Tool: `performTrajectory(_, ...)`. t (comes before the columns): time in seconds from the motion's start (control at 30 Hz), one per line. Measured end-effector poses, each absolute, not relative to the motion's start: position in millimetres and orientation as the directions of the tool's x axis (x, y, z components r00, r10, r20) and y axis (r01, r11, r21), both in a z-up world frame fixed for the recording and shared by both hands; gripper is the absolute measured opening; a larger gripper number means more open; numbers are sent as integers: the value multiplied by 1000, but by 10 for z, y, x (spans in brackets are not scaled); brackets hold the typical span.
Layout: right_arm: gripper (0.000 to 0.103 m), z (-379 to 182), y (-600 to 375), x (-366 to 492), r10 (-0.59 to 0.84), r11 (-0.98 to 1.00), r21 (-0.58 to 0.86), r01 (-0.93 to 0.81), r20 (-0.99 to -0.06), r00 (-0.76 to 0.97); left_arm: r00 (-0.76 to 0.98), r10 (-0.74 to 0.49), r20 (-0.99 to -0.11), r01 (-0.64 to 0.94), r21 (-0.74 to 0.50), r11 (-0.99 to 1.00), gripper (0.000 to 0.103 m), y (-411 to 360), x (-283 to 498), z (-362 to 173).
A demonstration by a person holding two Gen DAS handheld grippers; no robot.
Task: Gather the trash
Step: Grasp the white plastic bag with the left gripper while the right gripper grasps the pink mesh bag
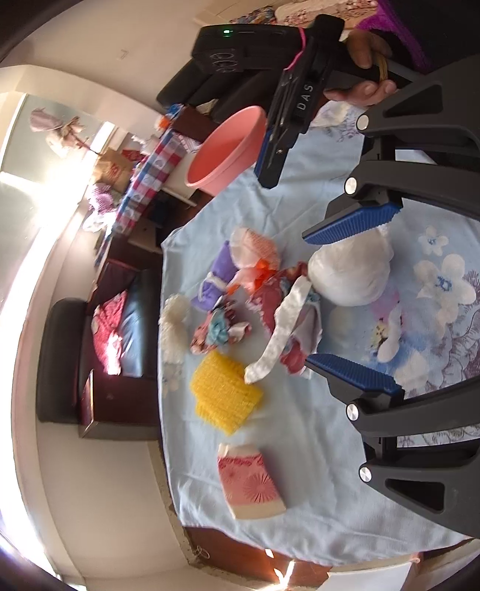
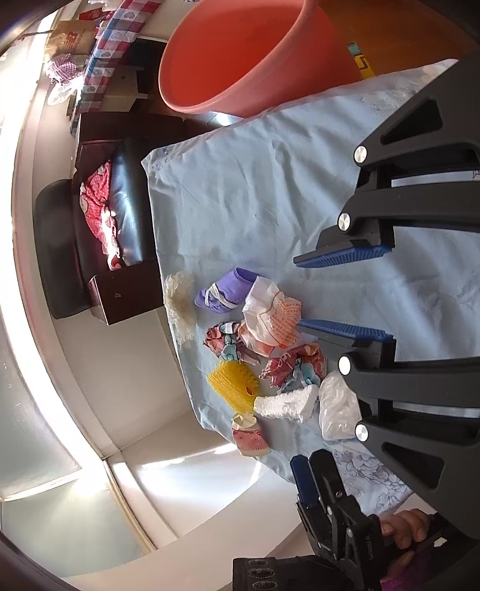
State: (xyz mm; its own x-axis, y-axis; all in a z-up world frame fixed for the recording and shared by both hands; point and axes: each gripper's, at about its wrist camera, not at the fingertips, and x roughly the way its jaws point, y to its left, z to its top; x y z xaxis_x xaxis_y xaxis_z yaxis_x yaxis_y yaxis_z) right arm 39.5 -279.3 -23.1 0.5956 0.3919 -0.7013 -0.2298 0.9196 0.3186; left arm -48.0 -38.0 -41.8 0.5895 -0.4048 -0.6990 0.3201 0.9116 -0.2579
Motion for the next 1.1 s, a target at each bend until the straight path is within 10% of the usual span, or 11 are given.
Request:
performTrajectory(0.27,39,-269,-2799,417,410,911,346,-224,-701,584,471,-440,-765,354,-293,888,60,-546,-396,-658)
performTrajectory(0.57,45,-239,-2733,584,418,908,343,-241,-698,582,445,-481,-756,428,-292,855,19,-617,-472,-644)
performTrajectory(1.1,50,-535,-2515,1086,427,904,358,-232,-762,488,520,-474,-710,394,-293,871,18,-369,-567,-483)
